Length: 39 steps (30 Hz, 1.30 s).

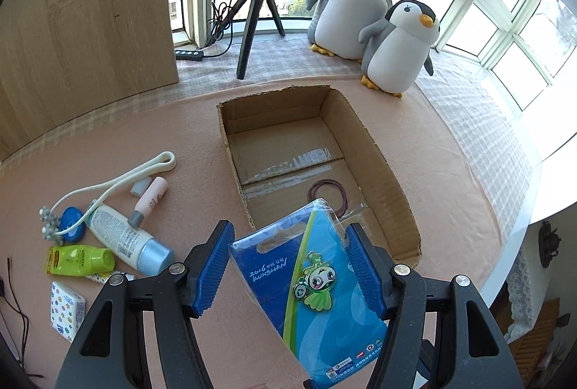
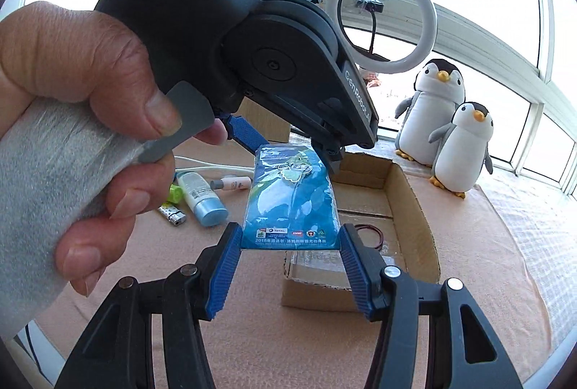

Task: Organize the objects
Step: 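Lift the blue keychain card with the right gripper toward the box, then lower the card into the box and open the right gripper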

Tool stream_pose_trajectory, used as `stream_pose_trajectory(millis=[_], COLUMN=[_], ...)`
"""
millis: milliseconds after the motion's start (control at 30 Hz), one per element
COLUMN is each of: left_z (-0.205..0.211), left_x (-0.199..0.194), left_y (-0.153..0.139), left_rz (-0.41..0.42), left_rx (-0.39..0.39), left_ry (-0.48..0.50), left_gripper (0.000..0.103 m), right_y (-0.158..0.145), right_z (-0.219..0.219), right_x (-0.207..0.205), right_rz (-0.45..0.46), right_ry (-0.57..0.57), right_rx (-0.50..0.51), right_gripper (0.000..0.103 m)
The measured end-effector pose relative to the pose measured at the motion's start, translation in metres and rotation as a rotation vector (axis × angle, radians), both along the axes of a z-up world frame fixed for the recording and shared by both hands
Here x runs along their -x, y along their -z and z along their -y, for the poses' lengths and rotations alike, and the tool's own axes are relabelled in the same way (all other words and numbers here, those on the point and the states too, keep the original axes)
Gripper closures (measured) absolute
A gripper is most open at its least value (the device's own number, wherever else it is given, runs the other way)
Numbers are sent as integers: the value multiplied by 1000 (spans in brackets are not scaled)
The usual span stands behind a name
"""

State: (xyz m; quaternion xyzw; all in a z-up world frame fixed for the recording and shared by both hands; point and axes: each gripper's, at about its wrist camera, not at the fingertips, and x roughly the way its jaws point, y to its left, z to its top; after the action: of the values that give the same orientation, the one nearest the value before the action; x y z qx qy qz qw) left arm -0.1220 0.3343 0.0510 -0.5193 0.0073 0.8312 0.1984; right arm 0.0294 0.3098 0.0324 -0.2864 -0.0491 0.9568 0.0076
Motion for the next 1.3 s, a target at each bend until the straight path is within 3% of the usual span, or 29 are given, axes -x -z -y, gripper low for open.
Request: stream_pose_trajectory(millis=[567, 600, 633, 700, 833, 1067, 1300], left_z=[-60, -64, -66, -63, -40, 13, 95], left_x=[39, 41, 43, 46, 46, 41, 22], left_y=[9, 11, 15, 23, 26, 13, 2], left_rz=[-3, -5, -8, -37, -53, -51, -53], left_rx=[16, 24, 35, 72, 97, 67, 51], left_ry=[66, 71, 76, 51, 20, -33, -143], left_gripper=[34, 29, 6, 1, 0, 0, 0], right_y=[6, 7, 10, 24, 29, 28, 24], right_z=[-48, -51, -53, -58, -61, -56, -37], right_x=[16, 18, 21, 33, 22, 16, 17], right_rz=[-11, -7, 12, 94, 93, 105, 104], right_ry=[84, 88, 96, 129, 155, 145, 96], right_rx=[9, 8, 4, -18, -7, 4, 6], right_gripper=[52, 52, 52, 51, 51, 50, 47])
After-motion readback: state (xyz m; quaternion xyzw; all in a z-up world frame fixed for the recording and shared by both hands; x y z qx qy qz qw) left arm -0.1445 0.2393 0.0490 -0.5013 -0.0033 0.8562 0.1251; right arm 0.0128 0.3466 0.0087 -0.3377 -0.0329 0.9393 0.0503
